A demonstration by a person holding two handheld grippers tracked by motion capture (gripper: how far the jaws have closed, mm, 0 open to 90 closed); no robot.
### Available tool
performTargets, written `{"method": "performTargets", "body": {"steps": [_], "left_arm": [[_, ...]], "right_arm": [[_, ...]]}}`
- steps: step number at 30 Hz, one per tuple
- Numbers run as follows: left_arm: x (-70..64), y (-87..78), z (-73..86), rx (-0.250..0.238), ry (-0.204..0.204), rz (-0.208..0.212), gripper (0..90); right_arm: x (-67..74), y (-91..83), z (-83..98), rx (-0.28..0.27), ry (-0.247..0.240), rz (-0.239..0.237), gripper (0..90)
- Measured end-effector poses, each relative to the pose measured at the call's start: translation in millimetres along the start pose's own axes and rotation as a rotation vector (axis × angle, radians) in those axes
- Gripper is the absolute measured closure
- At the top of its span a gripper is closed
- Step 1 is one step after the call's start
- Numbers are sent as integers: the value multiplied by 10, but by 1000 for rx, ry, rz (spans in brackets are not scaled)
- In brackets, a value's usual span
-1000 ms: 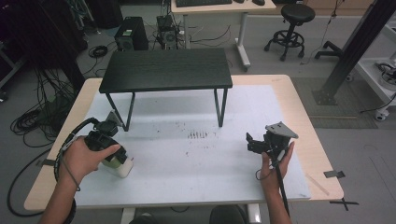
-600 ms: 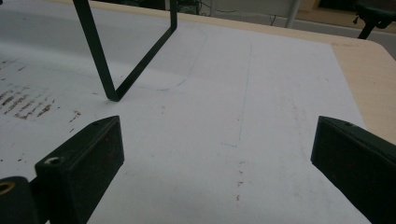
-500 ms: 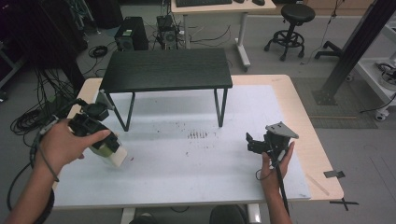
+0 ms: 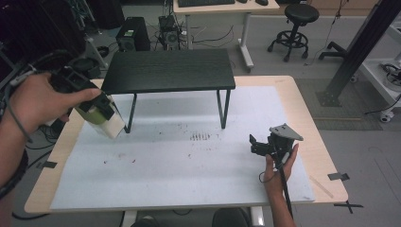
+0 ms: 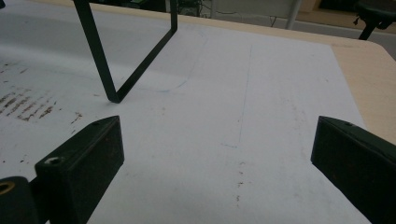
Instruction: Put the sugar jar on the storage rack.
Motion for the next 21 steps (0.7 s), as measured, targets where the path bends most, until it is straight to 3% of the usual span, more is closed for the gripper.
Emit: {"method": "performTargets", "body": {"steps": [8,12,21], "left_arm": [[105,-300,-360,-9,8,2,295],[174,-406,-630,-14,-13,-6,296],[349,-404,-999,5,-65,-10,295]], "right_arm": [[-4,1,0,0,2,1,30],[-5,3,1,2,1,-1,30],[-1,10,0,7,-3,-1,30]]}}
Point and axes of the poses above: each handheld gripper's, and its own axes: y roughly forward along the jaws, z roughly out of its underside, x roughly to its left, the point moved 1 cm from there along y, roughly forward along the jaws, and after that the axes turned 11 degrees about -z, right-handed, at the moved point
